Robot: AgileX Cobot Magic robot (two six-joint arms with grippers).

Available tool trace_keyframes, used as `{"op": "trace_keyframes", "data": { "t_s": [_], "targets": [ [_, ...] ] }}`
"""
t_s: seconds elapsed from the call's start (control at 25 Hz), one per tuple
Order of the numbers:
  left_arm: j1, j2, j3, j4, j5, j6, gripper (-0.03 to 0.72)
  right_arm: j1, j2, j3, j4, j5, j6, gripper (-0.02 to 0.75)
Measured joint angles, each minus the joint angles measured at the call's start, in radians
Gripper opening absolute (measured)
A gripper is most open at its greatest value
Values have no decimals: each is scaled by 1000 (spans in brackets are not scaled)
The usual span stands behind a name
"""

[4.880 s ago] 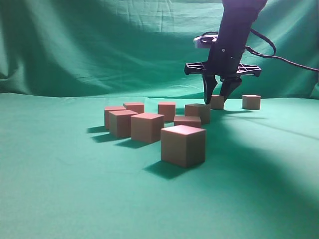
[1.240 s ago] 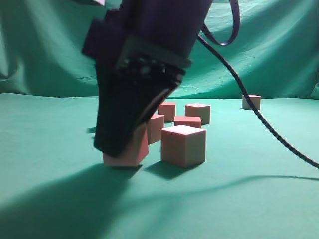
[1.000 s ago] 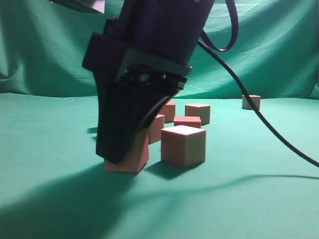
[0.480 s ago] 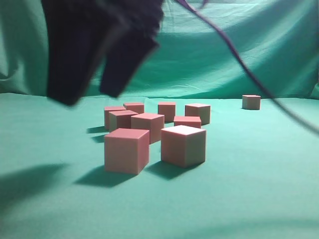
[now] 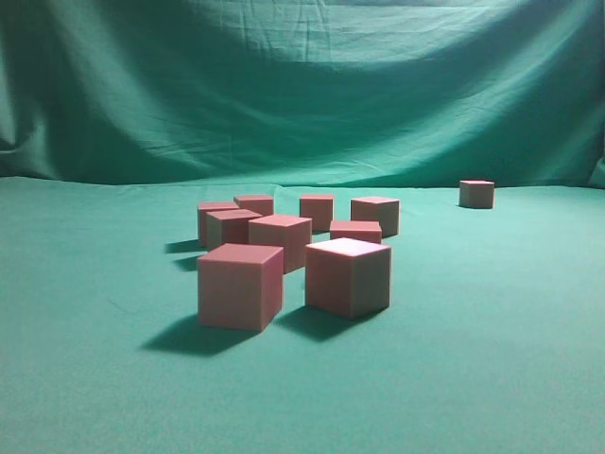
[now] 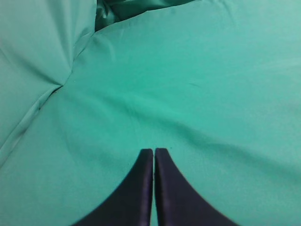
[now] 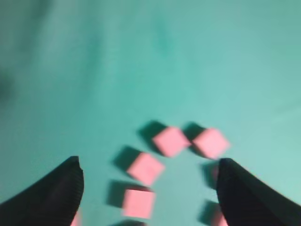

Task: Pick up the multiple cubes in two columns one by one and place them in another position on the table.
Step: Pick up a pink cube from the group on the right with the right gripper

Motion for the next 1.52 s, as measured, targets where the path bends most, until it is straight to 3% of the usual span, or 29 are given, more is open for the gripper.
{"op": "trace_keyframes", "data": {
  "t_s": [0.32,0.56,0.76,1.08,1.2,1.4,1.52],
  "targets": [
    [0,0,0,0,0,0,0,-412,61,-31,-57,-50,339,589],
    [0,0,0,0,0,0,0,-587,202,-31,-59,-169,387,589],
    [0,0,0,0,0,0,0,-639,325,-31,-59,-313,407,589],
    [0,0,0,0,0,0,0,-641,444,-31,-44,-494,411,589],
    [0,0,0,0,0,0,0,-641,465,-31,-44,-525,411,531],
    [0,0,0,0,0,0,0,-641,481,-31,-41,-537,413,275],
    [0,0,0,0,0,0,0,-641,481,-31,-41,-537,413,262]
  ]
}}
